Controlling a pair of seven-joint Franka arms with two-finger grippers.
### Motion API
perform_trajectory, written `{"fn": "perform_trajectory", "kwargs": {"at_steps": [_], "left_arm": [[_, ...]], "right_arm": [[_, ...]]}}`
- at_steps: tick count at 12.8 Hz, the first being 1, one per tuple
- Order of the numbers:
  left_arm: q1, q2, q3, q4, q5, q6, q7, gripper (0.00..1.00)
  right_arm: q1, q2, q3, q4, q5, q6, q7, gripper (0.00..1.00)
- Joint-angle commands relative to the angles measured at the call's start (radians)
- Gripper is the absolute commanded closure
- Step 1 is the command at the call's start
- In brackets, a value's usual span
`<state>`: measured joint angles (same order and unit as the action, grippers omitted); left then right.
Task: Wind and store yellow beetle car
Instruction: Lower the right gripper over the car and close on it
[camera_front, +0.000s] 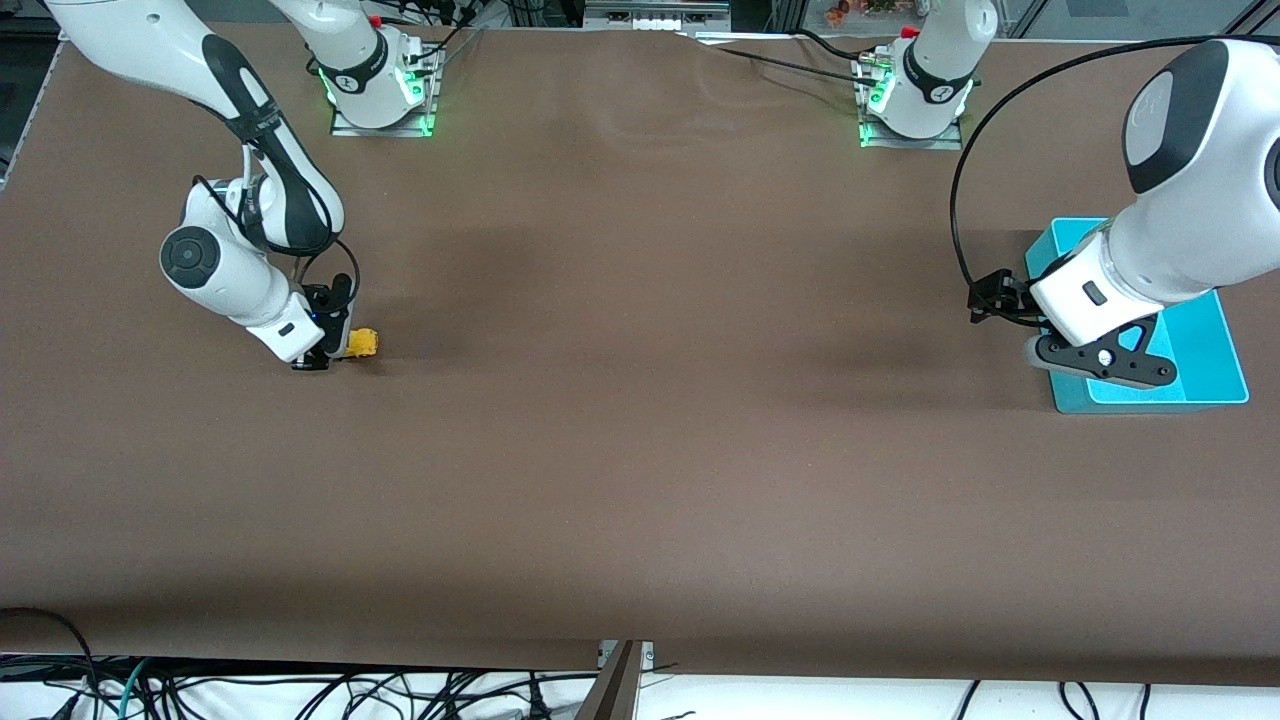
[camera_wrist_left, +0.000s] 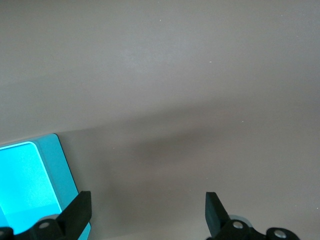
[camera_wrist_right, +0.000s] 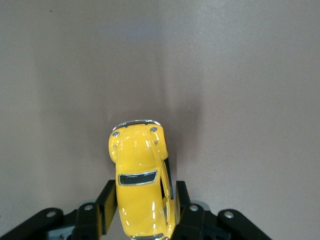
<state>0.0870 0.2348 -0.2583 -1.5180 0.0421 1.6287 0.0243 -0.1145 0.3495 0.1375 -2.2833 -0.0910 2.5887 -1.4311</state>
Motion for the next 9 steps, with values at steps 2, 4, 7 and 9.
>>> {"fn": "perform_trajectory", "kwargs": {"at_steps": [2, 4, 7, 9], "left_arm": [[-0.004, 0.023, -0.006, 0.024, 0.021, -0.006, 0.008, 0.0], [-0.001, 0.023, -0.007, 0.024, 0.021, -0.006, 0.009, 0.0], [-0.004, 0.023, -0.007, 0.024, 0.019, -0.007, 0.008, 0.0], [-0.006, 0.021, -0.009, 0.024, 0.016, -0.009, 0.006, 0.0]], "right_arm": [[-0.02, -0.009, 0.016, -0.018, -0.004, 0.019, -0.032, 0.76], [-0.02, -0.007, 0.016, -0.018, -0.004, 0.019, -0.035, 0.76], [-0.023, -0.006, 0.016, -0.018, -0.004, 0.019, -0.066, 0.76], [-0.043, 0.005, 0.017, -0.018, -0.004, 0.019, -0.075, 0.76]]}}
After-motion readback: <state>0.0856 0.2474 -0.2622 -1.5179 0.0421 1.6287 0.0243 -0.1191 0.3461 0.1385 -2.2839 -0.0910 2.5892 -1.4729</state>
